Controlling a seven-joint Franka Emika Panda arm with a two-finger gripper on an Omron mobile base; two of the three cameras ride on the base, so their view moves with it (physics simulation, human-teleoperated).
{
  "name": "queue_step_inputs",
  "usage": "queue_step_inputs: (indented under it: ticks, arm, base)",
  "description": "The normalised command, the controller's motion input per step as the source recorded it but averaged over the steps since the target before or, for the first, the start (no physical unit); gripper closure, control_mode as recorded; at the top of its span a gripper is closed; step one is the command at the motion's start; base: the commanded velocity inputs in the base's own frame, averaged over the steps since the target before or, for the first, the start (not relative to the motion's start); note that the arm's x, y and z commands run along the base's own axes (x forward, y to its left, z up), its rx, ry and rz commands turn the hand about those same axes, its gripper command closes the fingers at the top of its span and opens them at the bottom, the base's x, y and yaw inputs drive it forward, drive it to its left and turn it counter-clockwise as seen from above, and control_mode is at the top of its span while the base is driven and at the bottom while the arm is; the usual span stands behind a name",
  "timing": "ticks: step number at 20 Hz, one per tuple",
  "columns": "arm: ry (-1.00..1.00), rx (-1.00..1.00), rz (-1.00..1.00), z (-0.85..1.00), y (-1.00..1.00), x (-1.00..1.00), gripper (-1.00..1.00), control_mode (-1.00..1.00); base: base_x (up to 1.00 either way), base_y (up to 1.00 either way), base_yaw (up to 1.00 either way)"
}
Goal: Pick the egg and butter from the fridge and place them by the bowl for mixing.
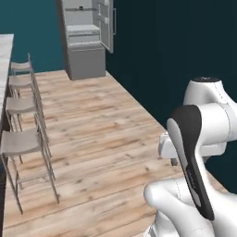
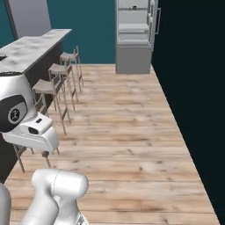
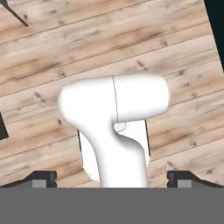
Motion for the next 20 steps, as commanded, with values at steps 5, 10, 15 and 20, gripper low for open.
queue_step_inputs:
  ticks: [5,10,15,20]
  arm:
    - [0.00,0.00,0.00,0.00,0.00,0.00,-1.00,1.00]
    - [0.00,0.00,0.00,0.00,0.00,0.00,-1.00,1.00]
    - [0.00,0.00,0.00,0.00,0.00,0.00,-1.00,1.00]
    - [0.00,0.00,0.00,0.00,0.00,0.00,-1.00,1.00]
  base:
    - [1.00,-0.65,0.20]
    - [1.00,-0.56,0.18]
    - [1.00,-0.40,0.18]
    - [1.00,0.00,0.12]
